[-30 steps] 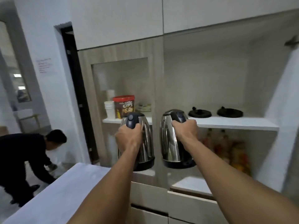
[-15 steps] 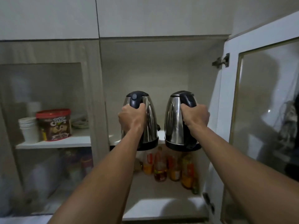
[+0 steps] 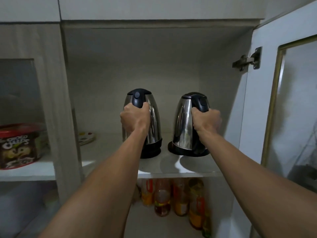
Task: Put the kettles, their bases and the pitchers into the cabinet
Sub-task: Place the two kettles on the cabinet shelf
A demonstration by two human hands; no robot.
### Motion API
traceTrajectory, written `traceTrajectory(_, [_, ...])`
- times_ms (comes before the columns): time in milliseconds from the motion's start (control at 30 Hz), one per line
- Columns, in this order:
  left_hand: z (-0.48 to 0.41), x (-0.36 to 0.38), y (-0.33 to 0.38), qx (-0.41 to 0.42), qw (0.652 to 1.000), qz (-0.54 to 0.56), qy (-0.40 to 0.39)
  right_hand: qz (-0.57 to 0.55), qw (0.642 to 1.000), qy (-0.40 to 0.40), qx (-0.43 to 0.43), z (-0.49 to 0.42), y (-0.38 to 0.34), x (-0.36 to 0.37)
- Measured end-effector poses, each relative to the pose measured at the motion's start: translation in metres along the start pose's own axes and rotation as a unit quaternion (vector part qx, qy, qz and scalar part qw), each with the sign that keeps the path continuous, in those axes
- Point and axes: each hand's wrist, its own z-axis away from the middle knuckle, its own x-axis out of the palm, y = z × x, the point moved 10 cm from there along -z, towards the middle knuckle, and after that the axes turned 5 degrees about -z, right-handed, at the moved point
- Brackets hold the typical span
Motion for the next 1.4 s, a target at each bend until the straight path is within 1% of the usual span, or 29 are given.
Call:
traceTrajectory(167, [-0.031, 0.045, -0.027, 0.003, 1.0, -0.009, -0.012, -0.001, 1.0, -0.014, -0.005, -0.036, 0.023, 0.043])
traceTrajectory(300, [-0.059, 0.081, -0.054, -0.019, 0.999, -0.019, -0.019, 0.02, 1.0, -0.006, -0.008, -0.062, 0.041, 0.07])
traceTrajectory(433, [-0.072, 0.111, -0.078, -0.026, 0.999, -0.031, -0.036, 0.027, 1.0, -0.002, 0.016, -0.085, 0.07, 0.094])
traceTrajectory(567, [-0.083, 0.126, -0.096, -0.049, 0.998, -0.013, -0.044, 0.044, 0.998, 0.005, 0.033, -0.093, 0.098, 0.112])
traceTrajectory(700, [-0.091, 0.138, -0.096, -0.035, 0.998, -0.017, -0.054, 0.043, 0.998, -0.003, 0.04, -0.099, 0.111, 0.124])
traceTrajectory(800, [-0.092, 0.146, -0.094, -0.017, 0.996, -0.036, -0.075, 0.033, 0.998, -0.027, 0.049, -0.105, 0.118, 0.134])
traceTrajectory(933, [-0.083, 0.15, -0.085, 0.011, 0.994, -0.046, -0.102, 0.026, 0.995, -0.073, 0.064, -0.1, 0.119, 0.144])
traceTrajectory(1033, [-0.069, 0.142, -0.079, 0.018, 0.993, -0.062, -0.097, 0.029, 0.994, -0.081, 0.071, -0.091, 0.116, 0.138])
traceTrajectory(1167, [-0.046, 0.132, -0.075, 0.027, 0.992, -0.07, -0.101, 0.033, 0.995, -0.053, 0.071, -0.076, 0.12, 0.118])
traceTrajectory(1233, [-0.037, 0.126, -0.076, 0.028, 0.992, -0.073, -0.101, 0.032, 0.995, -0.054, 0.075, -0.068, 0.117, 0.111])
traceTrajectory(1400, [-0.036, 0.117, -0.076, 0.025, 0.993, -0.073, -0.092, 0.041, 0.997, -0.036, 0.06, -0.06, 0.107, 0.102])
